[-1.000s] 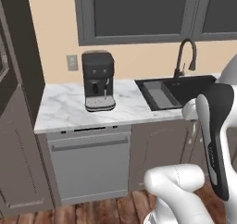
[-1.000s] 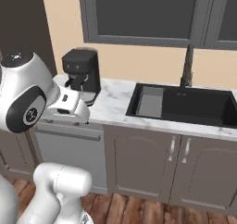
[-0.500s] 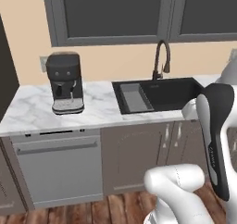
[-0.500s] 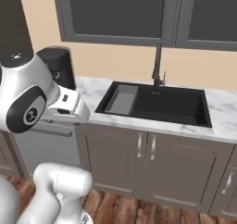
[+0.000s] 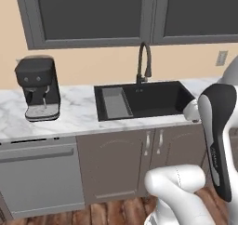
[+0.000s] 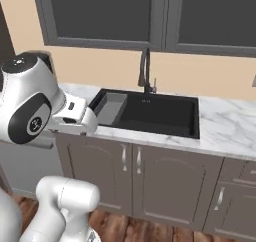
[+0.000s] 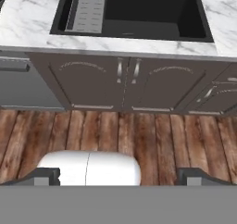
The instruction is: Pick up the sponge and sponge from the sink, and place them back in the cabinet, and close the cabinet doors.
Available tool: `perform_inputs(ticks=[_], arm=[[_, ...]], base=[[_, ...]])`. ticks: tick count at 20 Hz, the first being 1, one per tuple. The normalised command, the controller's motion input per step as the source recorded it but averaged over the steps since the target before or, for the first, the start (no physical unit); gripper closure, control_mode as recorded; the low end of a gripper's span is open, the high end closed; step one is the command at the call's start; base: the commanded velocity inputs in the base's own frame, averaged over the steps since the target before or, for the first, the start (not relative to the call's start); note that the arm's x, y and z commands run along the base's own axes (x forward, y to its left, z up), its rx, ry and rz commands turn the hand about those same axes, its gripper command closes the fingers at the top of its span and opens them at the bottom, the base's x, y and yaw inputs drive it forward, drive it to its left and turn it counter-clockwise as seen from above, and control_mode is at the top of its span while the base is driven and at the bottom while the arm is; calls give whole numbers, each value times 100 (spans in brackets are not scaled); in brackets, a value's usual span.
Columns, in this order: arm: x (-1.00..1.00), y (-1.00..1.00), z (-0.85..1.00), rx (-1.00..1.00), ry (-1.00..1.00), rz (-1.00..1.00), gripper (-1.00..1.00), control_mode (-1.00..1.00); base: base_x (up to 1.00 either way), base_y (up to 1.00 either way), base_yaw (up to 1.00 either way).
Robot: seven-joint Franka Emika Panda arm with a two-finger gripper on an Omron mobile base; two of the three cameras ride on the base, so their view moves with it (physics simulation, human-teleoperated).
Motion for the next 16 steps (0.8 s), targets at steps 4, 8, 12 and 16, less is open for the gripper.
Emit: perform_inputs(ticks=[4, 8, 12, 16], arm=[[0, 0, 0, 0, 0, 0, -100, 100], [0, 0, 0, 0, 0, 0, -100, 100], [0, 0, 0, 0, 0, 0, -100, 100], [0, 0, 0, 0, 0, 0, -100, 100]], base=[[44, -39, -3], [45, -45, -2], [45, -47, -2], [41, -47, -3]])
